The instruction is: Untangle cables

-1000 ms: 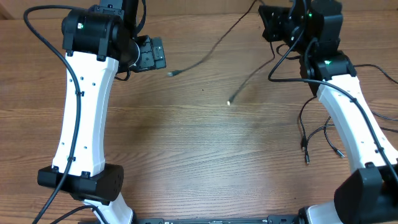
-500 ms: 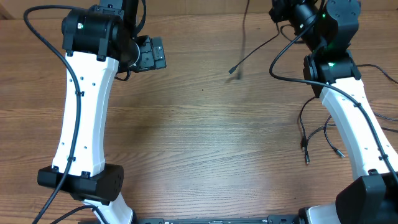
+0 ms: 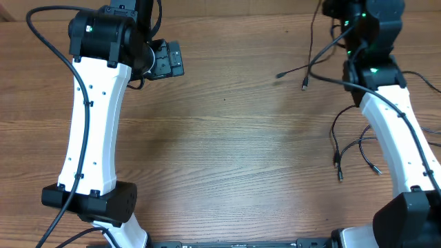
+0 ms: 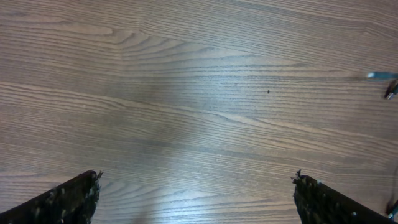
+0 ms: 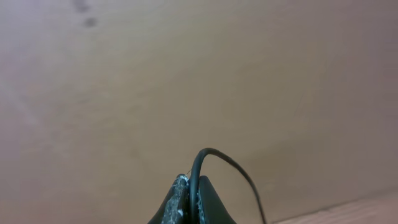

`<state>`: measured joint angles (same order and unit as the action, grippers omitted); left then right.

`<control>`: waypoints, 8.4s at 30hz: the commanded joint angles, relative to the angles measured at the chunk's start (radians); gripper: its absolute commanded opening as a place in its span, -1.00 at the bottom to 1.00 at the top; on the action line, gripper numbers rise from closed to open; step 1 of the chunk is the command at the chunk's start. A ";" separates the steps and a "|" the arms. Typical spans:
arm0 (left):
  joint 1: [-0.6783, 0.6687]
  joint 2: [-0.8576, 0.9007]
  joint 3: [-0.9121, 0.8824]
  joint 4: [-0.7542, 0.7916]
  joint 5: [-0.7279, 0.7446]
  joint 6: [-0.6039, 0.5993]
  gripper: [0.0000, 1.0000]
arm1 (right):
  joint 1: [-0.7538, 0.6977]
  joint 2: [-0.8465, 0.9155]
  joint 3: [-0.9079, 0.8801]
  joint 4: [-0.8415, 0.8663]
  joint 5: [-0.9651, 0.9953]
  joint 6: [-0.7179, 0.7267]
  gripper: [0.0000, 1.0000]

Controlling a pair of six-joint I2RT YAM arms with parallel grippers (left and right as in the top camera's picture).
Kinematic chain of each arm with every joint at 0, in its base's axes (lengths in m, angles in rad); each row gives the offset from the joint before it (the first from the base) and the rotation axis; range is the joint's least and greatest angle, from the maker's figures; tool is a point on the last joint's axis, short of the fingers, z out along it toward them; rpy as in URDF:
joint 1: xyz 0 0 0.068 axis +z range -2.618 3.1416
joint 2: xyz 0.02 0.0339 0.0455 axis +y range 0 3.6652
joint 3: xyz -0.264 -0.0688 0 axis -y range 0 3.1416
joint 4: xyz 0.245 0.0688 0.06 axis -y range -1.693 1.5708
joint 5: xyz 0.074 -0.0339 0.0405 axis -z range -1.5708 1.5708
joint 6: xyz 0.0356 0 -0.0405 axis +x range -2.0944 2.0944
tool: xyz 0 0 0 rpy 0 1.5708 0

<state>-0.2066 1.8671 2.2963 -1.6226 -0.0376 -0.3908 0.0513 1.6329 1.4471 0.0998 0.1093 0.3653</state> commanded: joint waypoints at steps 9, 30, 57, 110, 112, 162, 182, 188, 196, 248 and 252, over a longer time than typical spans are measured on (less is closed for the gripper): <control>0.010 0.010 -0.007 0.004 0.007 -0.006 0.99 | -0.211 0.154 0.013 -0.027 0.047 -0.002 -0.93; 0.010 0.010 -0.007 0.004 0.007 -0.006 0.99 | -0.490 0.299 0.013 -0.124 0.019 -0.002 1.00; 0.010 0.010 -0.007 0.004 0.007 -0.006 0.99 | -0.197 0.048 0.014 -0.423 -0.537 -0.282 1.00; 0.010 0.010 -0.007 0.004 0.007 -0.006 0.99 | 0.060 0.052 0.013 -0.690 -0.537 -0.288 1.00; 0.010 0.010 -0.007 0.004 0.007 -0.006 0.99 | 0.060 0.052 0.013 -0.690 -0.537 -0.288 1.00; 0.010 0.010 -0.007 0.004 0.007 -0.006 0.99 | 0.060 0.052 0.013 -0.690 -0.537 -0.288 1.00; 0.010 0.013 -0.007 0.004 0.007 -0.006 0.99 | 0.060 0.052 0.013 -0.690 -0.537 -0.288 1.00; 0.010 0.013 -0.007 0.004 0.007 -0.006 0.98 | 0.060 0.052 0.013 -0.690 -0.537 -0.288 1.00; 0.010 0.012 -0.007 0.004 0.007 -0.006 0.99 | 0.060 0.052 0.013 -0.690 -0.537 -0.288 1.00; 0.010 -0.192 -0.006 0.004 0.008 -0.006 0.99 | 0.060 0.052 0.013 -0.690 -0.537 -0.288 1.00; -0.006 -0.203 -0.006 0.004 0.007 -0.006 0.99 | 0.060 0.052 0.013 -0.690 -0.537 -0.288 1.00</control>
<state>-0.2066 1.7016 2.2963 -1.6230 -0.0376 -0.3904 0.1116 1.6901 1.4509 -0.5930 -0.4225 0.0849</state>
